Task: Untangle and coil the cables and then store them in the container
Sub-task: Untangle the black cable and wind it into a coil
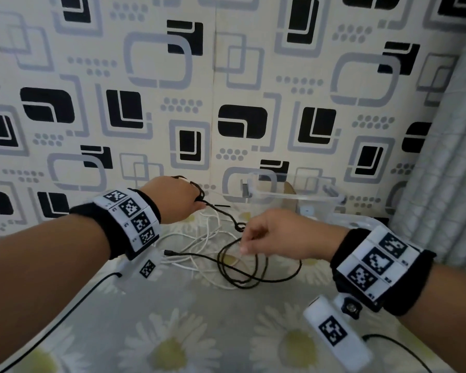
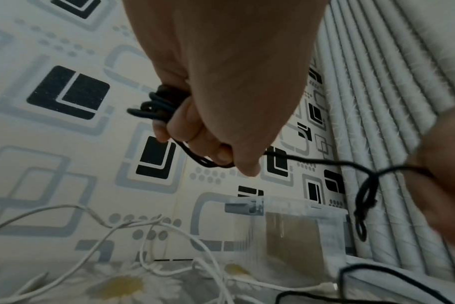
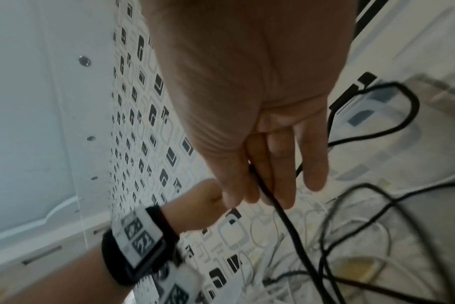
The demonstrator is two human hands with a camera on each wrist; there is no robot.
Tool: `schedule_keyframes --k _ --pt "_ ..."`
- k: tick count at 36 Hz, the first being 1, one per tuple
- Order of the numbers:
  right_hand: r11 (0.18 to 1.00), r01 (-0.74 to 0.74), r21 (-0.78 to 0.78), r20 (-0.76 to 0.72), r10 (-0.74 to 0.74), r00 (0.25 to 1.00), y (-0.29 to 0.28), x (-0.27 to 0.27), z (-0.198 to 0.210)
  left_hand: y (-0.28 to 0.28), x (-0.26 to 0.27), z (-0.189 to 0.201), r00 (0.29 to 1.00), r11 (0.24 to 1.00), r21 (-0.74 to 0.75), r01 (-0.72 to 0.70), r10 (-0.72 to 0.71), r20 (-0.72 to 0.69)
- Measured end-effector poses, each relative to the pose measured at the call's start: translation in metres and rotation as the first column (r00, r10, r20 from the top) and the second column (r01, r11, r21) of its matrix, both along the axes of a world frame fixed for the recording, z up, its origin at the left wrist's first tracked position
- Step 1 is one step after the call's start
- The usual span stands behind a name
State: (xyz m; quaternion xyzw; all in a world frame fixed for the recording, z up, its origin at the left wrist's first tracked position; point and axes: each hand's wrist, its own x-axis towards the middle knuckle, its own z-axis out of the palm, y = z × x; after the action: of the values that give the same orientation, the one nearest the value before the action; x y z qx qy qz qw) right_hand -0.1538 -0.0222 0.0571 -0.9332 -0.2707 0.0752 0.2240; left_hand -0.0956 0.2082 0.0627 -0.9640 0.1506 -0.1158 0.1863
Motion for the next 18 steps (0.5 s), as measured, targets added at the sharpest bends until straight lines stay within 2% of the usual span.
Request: schedule_keyframes --k 2,5,8,10,14,18 --pt "0.993 0.035 0.114 0.003 -0.036 0.999 -0.007 0.002 0.008 0.0 0.0 -0.003 1.0 1.0 0.012 -0.003 0.003 -0.023" --pt "0.949 0.082 0.306 -0.088 -0.058 0.994 -0.017 0.005 0.017 -0.002 -0.002 -0.005 0.998 0.999 -0.011 0.046 -0.047 -0.039" --pt "0.933 0.102 0.346 -0.035 -0.096 0.995 -0.027 0.009 0.024 -0.003 -0.006 -0.004 0.993 0.993 0.02 0.117 -0.117 -0.036" --pt "0.933 0.141 0.33 -0.01 -0.146 0.989 -0.036 0.015 0.026 -0.004 -0.008 -0.003 0.987 0.987 0.039 0.159 -0.158 -0.023" --pt "0.958 0.224 0.181 0.11 -0.246 0.963 -0.049 0.027 0.022 -0.003 -0.013 -0.002 0.962 0.961 0.032 0.274 -0.274 -0.001" --pt "0.964 0.259 0.06 0.234 -0.266 0.935 -0.054 0.035 0.015 -0.004 -0.019 -0.002 0.941 0.941 -0.024 0.337 -0.338 -0.016"
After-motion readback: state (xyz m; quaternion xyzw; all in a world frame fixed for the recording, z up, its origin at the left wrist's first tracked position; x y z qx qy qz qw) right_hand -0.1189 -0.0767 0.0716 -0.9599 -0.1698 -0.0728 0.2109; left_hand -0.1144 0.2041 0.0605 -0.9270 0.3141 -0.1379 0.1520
